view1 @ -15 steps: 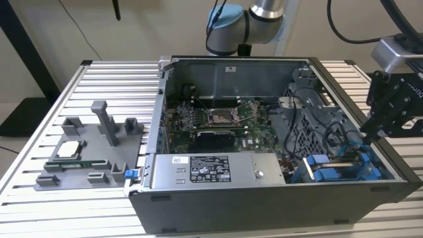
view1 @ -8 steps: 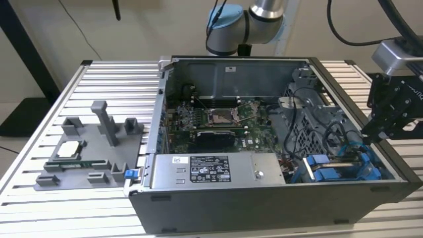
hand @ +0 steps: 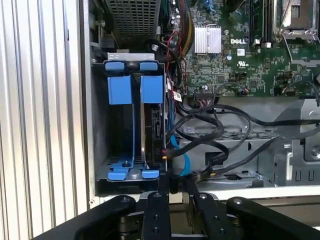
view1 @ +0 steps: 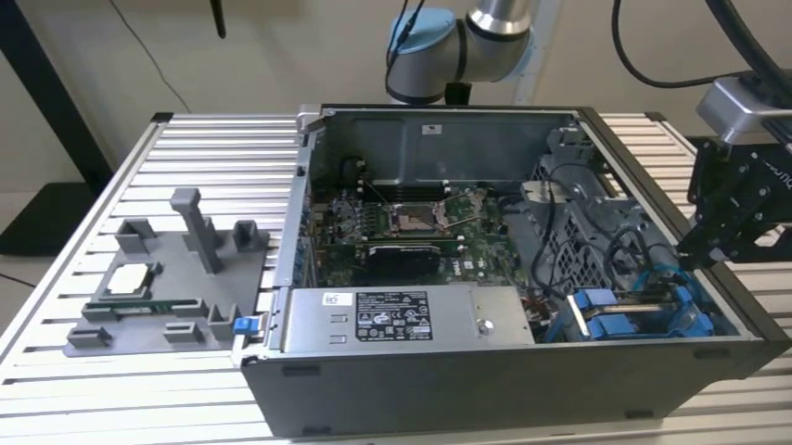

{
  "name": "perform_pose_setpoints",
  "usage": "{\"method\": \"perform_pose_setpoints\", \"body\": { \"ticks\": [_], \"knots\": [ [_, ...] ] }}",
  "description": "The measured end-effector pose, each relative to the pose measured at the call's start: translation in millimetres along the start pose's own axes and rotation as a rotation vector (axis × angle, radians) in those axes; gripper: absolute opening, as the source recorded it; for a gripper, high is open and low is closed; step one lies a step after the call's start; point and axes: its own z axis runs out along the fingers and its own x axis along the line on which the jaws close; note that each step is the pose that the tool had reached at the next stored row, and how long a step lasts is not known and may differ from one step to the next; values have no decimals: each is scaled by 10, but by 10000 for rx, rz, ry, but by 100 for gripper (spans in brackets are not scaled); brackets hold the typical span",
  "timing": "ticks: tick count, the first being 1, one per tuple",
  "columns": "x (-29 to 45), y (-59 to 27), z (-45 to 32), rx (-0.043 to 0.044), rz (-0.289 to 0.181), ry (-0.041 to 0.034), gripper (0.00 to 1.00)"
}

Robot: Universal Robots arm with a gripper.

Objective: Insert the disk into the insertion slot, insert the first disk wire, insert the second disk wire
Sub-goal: 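Insert the second disk wire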

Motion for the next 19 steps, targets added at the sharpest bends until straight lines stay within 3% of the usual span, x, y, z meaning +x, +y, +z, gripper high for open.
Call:
{"method": "perform_pose_setpoints", "body": {
  "ticks": [19],
  "knots": [
    [27,1,23,0,-4,6,100]
  ]
}}
